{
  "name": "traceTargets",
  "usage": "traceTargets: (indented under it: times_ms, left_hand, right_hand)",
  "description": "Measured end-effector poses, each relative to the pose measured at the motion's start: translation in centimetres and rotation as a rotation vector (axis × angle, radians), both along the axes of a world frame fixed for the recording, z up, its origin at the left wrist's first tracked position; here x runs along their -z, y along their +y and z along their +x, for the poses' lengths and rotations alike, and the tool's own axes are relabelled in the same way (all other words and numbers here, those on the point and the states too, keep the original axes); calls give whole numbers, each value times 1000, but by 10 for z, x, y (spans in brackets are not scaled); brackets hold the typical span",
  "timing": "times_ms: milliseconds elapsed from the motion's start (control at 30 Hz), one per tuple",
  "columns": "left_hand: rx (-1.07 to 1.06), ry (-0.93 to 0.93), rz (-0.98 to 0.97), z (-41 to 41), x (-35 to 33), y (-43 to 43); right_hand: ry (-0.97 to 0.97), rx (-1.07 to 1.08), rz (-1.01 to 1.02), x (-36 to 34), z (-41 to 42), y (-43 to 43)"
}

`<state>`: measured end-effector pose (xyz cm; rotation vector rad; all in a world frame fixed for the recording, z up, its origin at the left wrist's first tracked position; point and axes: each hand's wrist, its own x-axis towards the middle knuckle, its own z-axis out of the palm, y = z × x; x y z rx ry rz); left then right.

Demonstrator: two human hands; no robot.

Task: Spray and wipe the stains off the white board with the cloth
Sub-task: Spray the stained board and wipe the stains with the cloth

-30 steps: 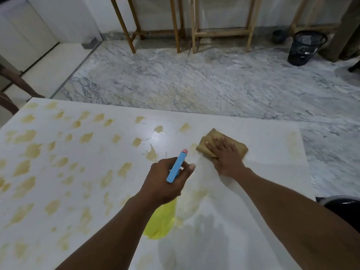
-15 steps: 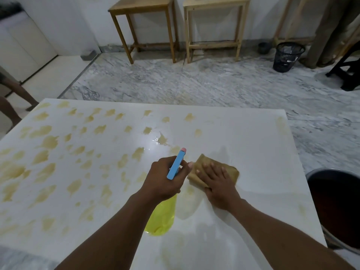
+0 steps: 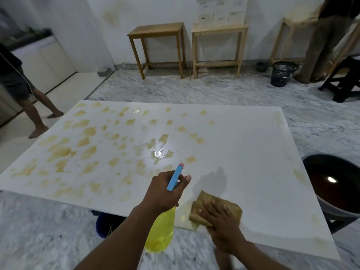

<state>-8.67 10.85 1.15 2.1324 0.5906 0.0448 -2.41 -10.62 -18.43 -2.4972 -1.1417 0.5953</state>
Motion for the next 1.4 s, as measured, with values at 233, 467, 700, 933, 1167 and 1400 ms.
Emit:
traceTargets:
  times_ms: [233, 467, 700, 933, 1167, 1400]
  left_hand:
    - [17, -26, -18, 47, 1, 25]
    - [89, 19, 15, 150, 4, 69]
    - [46, 71, 61, 220, 21, 116]
    - [21, 96, 37, 234, 42, 142]
    - [-8, 124, 19, 211, 47, 147]
    - [7, 88, 22, 149, 32, 134]
  right_hand:
    - [694, 456, 249, -99, 108, 29]
    - [759, 670, 304, -136, 298, 109]
    - [122, 307, 62, -112, 444, 195]
    - [-137, 88, -202, -3, 442, 213]
    - [-208, 97, -104, 18, 398, 200]
    - [-178, 4, -54, 15, 260, 174]
